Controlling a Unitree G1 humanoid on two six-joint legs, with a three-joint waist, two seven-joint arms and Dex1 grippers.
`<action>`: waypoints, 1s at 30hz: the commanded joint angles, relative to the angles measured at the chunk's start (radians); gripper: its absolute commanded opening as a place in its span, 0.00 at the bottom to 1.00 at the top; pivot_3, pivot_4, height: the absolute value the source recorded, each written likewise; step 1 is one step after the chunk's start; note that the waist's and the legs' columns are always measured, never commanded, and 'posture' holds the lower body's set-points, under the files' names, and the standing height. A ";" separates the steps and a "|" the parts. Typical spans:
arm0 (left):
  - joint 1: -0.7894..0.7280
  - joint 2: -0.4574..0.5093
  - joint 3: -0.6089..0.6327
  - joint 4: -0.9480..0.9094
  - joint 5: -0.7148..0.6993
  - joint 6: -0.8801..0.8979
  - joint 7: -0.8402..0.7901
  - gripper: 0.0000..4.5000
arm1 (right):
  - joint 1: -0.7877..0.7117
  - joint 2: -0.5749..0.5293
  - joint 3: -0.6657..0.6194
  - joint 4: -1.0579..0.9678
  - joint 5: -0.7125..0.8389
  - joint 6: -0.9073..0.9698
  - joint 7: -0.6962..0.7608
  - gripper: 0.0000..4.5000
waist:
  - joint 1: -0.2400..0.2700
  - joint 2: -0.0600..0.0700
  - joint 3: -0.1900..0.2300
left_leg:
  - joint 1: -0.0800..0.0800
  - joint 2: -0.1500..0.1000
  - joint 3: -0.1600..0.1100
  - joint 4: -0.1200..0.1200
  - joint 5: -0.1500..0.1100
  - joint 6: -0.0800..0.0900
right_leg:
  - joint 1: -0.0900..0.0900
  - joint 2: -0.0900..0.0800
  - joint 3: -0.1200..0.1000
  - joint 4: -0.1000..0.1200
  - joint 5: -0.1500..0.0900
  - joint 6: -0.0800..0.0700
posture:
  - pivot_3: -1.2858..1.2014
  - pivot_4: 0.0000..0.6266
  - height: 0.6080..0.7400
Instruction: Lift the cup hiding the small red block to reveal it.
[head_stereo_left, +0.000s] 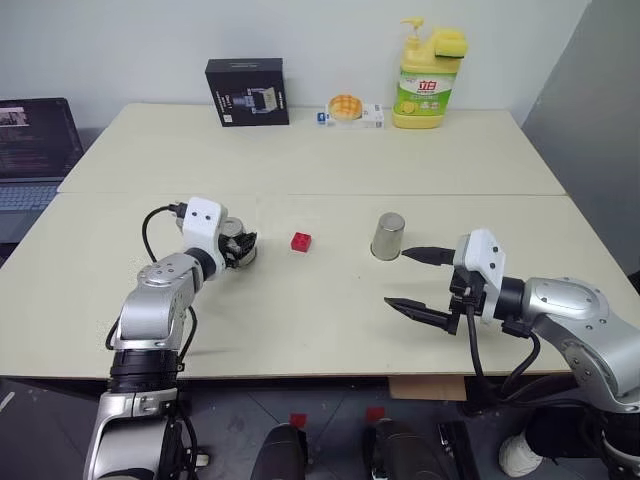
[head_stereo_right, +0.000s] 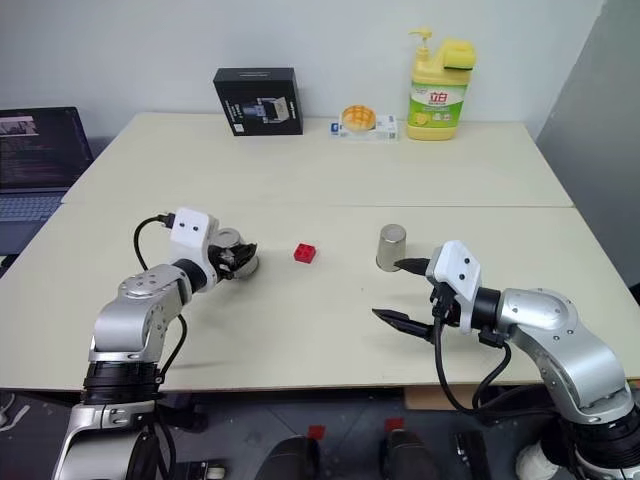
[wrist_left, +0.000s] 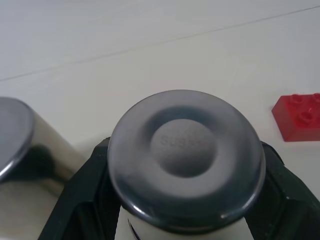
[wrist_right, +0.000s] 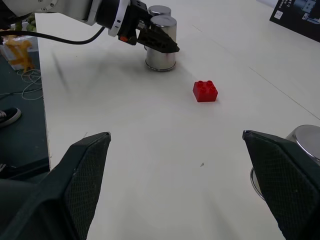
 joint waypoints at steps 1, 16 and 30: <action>-0.018 0.003 0.024 0.001 -0.008 -0.022 0.011 0.77 | -0.020 0.001 -0.006 -0.019 0.016 -0.006 0.003 1.00 | 0.000 0.000 0.000 | 0.000 0.000 0.000 0.000 0.000 0.000 | 0.000 0.000 0.000 0.000 0.000 0.000 | 0.52 0.24 1.00; -0.031 0.030 0.022 -0.180 -0.052 0.014 -0.013 0.99 | -0.005 0.017 -0.017 -0.014 0.016 -0.029 -0.002 1.00 | 0.000 0.000 0.000 | 0.000 0.000 0.000 0.000 0.000 0.000 | 0.000 0.000 0.001 0.000 0.000 0.000 | 0.52 0.24 1.00; 0.238 0.450 0.185 -0.529 -0.328 0.147 -0.505 0.99 | -0.048 -0.031 -0.081 0.129 0.034 -0.117 0.125 1.00 | -0.006 0.000 0.000 | 0.001 0.001 0.001 -0.002 0.000 0.000 | -0.001 -0.001 0.001 -0.001 -0.001 -0.001 | 0.52 0.24 1.00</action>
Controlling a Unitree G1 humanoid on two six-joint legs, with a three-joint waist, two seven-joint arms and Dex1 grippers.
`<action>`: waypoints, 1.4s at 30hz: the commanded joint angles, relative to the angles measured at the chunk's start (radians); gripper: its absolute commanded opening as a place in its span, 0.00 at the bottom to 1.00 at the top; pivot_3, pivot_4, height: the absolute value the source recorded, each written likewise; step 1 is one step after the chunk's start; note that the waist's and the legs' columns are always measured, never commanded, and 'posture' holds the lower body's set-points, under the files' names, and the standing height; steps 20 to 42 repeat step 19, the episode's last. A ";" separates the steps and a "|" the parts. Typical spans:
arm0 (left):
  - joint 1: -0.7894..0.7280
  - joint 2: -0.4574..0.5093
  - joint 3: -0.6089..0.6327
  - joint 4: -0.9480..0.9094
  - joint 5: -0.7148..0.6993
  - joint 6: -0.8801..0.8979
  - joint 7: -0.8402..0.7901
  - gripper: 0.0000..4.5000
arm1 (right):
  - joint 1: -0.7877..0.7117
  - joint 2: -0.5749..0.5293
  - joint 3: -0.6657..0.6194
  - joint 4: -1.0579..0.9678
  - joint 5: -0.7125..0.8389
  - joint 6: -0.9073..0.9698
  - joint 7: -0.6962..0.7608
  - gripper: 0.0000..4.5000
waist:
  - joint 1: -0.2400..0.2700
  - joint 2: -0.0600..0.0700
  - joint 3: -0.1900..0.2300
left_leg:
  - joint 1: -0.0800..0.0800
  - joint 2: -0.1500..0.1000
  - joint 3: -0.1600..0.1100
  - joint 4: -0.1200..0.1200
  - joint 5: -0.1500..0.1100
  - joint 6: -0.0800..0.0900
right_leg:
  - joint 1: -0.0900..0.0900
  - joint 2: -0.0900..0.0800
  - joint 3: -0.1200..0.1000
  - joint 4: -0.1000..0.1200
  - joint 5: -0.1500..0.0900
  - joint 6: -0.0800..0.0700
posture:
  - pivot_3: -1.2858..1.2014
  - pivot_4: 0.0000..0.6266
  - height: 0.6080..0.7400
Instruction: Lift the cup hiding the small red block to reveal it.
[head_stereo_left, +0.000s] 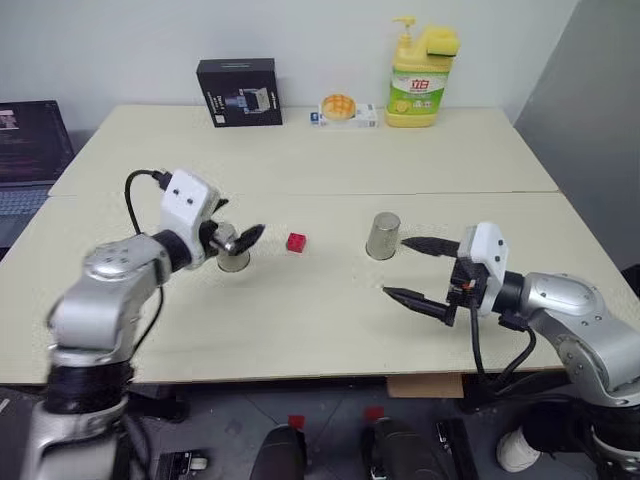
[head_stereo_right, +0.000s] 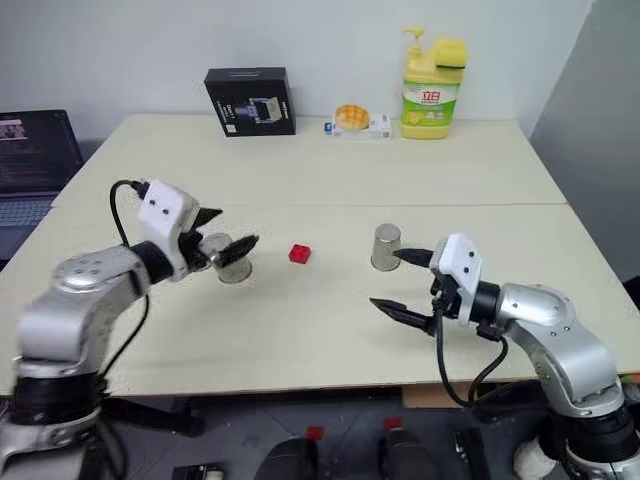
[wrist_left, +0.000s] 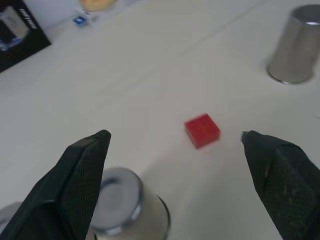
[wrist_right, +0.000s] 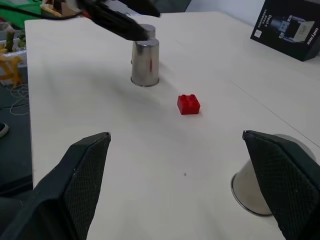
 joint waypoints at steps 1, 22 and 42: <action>0.100 0.114 0.139 -0.122 -0.132 0.046 -0.171 0.99 | -0.033 -0.047 -0.042 0.046 0.038 -0.016 0.083 1.00 | 0.001 0.000 0.000 | 0.000 0.000 0.000 0.000 0.000 0.000 | 0.000 0.000 -0.001 0.000 0.000 -0.001 | 0.52 0.24 1.00; 0.236 0.183 0.324 -0.133 -0.221 0.027 -0.231 0.99 | -0.132 -0.099 -0.052 0.165 0.055 -0.003 0.161 1.00 | 0.006 0.000 0.000 | 0.000 0.001 0.000 0.000 0.000 0.000 | 0.000 -0.004 -0.001 0.000 -0.001 -0.001 | 0.52 0.24 1.00; 0.236 0.183 0.324 -0.133 -0.221 0.027 -0.231 0.99 | -0.132 -0.099 -0.052 0.165 0.055 -0.003 0.161 1.00 | 0.006 0.000 0.000 | 0.000 0.001 0.000 0.000 0.000 0.000 | 0.000 -0.004 -0.001 0.000 -0.001 -0.001 | 0.52 0.24 1.00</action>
